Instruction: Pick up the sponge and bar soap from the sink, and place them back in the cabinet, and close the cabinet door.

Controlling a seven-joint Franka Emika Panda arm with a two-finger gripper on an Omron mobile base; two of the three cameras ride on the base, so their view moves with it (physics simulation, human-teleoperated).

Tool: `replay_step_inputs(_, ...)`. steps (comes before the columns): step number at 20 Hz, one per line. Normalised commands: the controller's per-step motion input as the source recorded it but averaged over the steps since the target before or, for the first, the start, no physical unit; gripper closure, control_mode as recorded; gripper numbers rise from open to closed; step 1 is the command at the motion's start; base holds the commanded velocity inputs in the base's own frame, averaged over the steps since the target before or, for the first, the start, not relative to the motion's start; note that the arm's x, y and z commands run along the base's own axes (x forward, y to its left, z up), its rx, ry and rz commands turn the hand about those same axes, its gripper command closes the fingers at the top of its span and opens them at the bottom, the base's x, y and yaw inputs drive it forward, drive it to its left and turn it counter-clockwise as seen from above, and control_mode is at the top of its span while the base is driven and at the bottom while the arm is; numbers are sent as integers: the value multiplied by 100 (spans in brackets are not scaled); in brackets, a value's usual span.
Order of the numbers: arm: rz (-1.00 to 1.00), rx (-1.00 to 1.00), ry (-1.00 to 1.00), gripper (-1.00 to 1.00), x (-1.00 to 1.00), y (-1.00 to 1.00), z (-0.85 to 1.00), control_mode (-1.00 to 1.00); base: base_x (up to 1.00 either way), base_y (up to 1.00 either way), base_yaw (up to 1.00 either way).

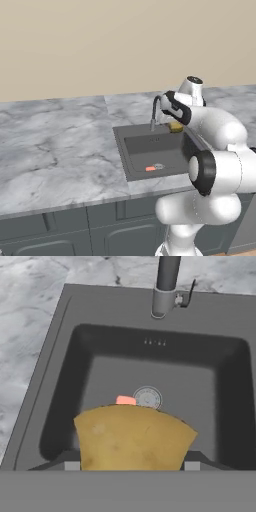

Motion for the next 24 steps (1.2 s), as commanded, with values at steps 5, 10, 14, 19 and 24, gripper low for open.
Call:
replay_step_inputs(5, 0, -4, -2, 100, -22, 31, 34, -100, 0, 0, 0)
replay_step_inputs(10, -1, 0, 0, 100, -17, 28, 21, -100, 0, 0, 0)
replay_step_inputs(14, -2, 0, 0, 100, -10, 22, 18, -100, 0, 0, 0)
replay_step_inputs(19, -3, 0, -2, 100, -17, 7, 7, -100, 0, 0, 0)
replay_step_inputs(24, 0, 0, -2, 100, -41, 0, 2, -100, 0, 0, 0)
